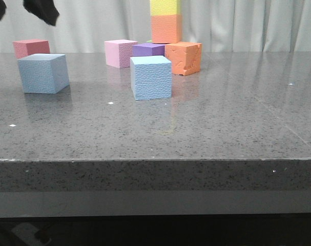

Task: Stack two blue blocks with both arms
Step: 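Lower the left gripper onto the other light-blue cube and grasp it, then lift the cube with the left gripper and move it above the placed cube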

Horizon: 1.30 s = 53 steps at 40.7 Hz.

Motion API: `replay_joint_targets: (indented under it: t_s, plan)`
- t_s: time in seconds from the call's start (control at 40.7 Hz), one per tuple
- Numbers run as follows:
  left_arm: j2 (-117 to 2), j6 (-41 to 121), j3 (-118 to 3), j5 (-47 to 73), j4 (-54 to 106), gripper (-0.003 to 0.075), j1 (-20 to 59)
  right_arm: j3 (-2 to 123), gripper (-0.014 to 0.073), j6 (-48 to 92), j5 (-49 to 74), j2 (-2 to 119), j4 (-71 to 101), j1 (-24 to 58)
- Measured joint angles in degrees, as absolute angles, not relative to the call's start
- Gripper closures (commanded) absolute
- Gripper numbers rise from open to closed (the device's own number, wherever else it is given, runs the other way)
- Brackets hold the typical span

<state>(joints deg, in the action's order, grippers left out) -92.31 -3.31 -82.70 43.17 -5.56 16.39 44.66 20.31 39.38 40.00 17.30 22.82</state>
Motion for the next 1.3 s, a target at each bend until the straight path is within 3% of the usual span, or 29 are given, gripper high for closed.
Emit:
replay_joint_targets:
  t_s: [0.295, 0.763, 1.082, 1.304]
  plan:
    - [-104.34, -9.17, -94.22, 52.25, -7.30, 0.0079, 16.42, 44.66, -0.0010, 20.16, 39.38, 40.00, 17.30, 22.82]
    - [-111.21, -10.98, -95.41, 52.50, -7.09, 0.0084, 16.42, 44.66, -0.0010, 20.16, 39.38, 40.00, 17.30, 22.82]
    - [-111.34, -10.98, -95.41, 51.89, -6.04, 0.0326, 16.42, 44.66, -0.0010, 20.32, 39.38, 40.00, 17.30, 22.82]
    - [-111.43, -4.28, -96.66, 53.34, -3.67, 0.0337, 16.42, 44.66, -0.0010, 20.32, 39.38, 40.00, 17.30, 22.82]
